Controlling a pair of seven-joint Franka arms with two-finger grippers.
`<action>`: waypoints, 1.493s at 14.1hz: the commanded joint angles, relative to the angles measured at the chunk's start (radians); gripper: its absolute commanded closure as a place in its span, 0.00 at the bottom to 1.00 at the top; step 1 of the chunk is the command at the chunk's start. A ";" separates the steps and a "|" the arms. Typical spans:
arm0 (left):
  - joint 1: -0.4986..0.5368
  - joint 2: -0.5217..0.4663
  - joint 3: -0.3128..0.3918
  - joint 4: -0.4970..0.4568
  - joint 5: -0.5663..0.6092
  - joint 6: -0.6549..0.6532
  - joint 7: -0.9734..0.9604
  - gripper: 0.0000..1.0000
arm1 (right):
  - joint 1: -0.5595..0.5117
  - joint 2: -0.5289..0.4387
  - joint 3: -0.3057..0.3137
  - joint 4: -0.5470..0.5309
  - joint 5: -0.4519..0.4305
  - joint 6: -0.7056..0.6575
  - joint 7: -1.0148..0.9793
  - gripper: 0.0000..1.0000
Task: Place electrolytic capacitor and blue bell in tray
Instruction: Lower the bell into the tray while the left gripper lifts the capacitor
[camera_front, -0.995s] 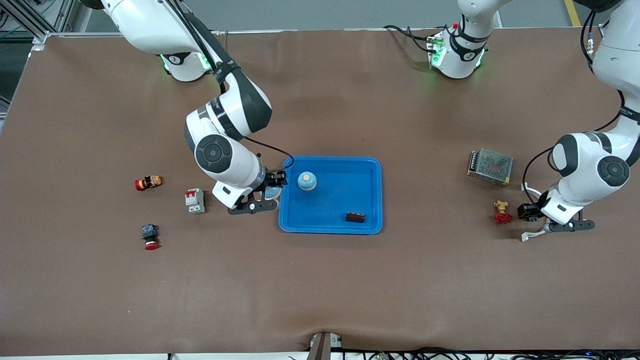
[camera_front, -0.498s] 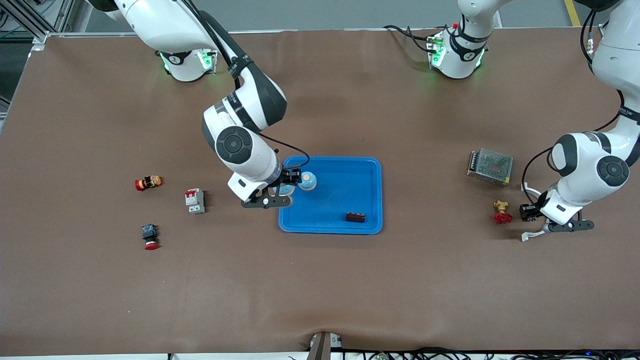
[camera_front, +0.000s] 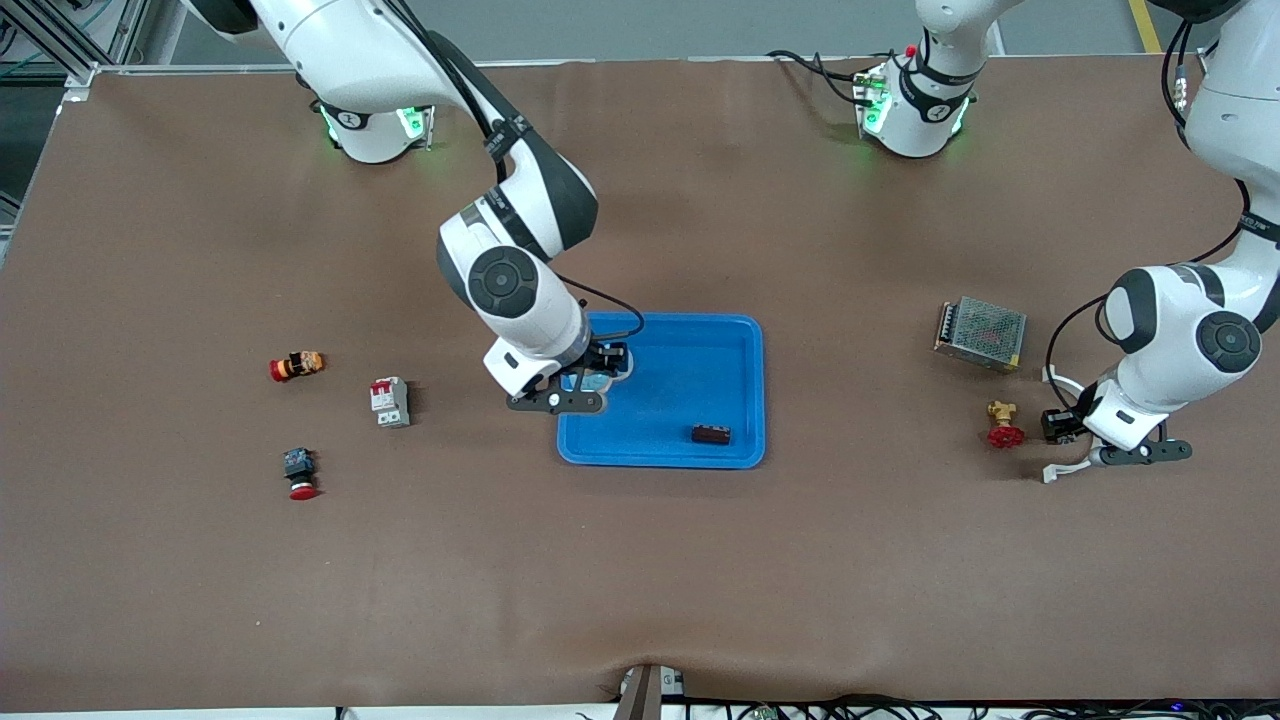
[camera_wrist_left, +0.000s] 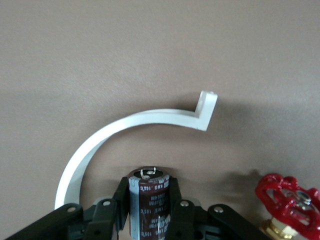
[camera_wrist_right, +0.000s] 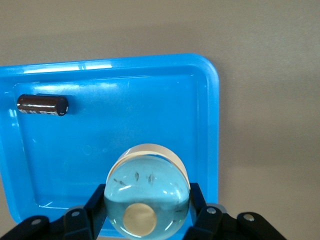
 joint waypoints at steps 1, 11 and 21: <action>0.003 -0.044 -0.008 -0.009 0.018 -0.015 -0.058 1.00 | 0.029 0.036 -0.013 0.029 -0.040 0.019 0.055 0.49; 0.002 -0.063 -0.121 0.121 -0.005 -0.291 -0.501 1.00 | 0.039 0.104 -0.026 0.029 -0.094 0.137 0.089 0.49; 0.000 -0.084 -0.298 0.168 -0.004 -0.350 -1.056 1.00 | 0.049 0.174 -0.048 0.054 -0.095 0.186 0.092 0.49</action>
